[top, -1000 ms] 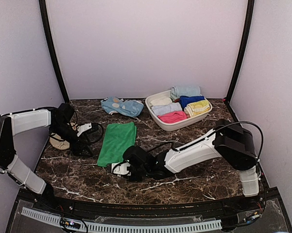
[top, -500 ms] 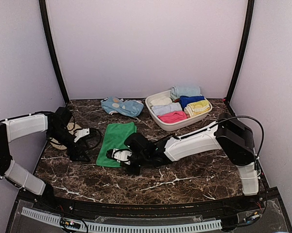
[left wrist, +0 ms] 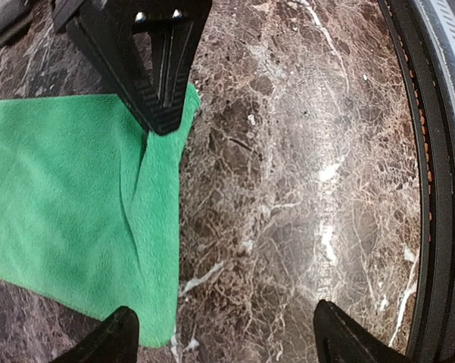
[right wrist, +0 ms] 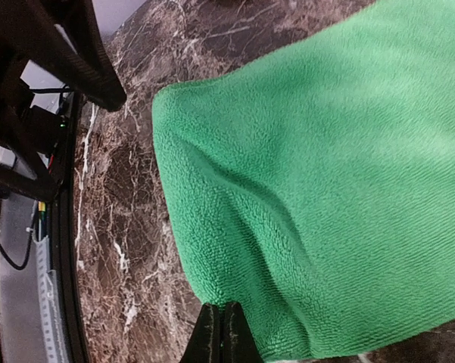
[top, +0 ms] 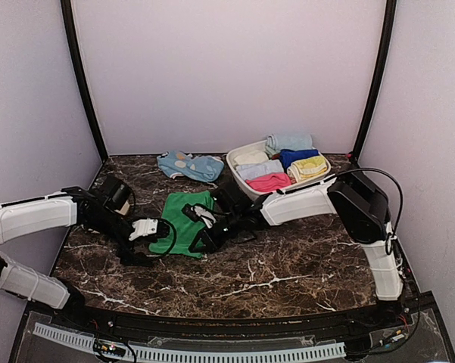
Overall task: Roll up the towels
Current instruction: Roll the towel at the center of the board.
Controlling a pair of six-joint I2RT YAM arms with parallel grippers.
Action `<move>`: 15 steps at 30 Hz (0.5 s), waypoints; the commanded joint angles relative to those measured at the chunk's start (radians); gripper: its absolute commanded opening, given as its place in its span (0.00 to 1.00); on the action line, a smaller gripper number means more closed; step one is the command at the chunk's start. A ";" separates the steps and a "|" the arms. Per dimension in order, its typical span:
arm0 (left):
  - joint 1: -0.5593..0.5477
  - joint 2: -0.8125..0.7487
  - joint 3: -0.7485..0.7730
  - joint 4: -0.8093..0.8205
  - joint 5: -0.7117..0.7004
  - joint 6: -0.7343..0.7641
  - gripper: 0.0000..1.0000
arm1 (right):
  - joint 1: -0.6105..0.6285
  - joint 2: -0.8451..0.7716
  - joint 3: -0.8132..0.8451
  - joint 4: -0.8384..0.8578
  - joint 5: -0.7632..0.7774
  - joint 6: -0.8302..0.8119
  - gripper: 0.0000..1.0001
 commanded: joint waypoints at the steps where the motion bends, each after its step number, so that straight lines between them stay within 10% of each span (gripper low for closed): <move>1: -0.075 0.044 -0.005 0.066 -0.055 -0.018 0.81 | -0.002 0.055 0.042 -0.025 -0.142 0.119 0.00; 15: -0.129 0.162 -0.014 0.214 -0.165 -0.009 0.64 | -0.031 0.059 0.048 0.009 -0.244 0.241 0.00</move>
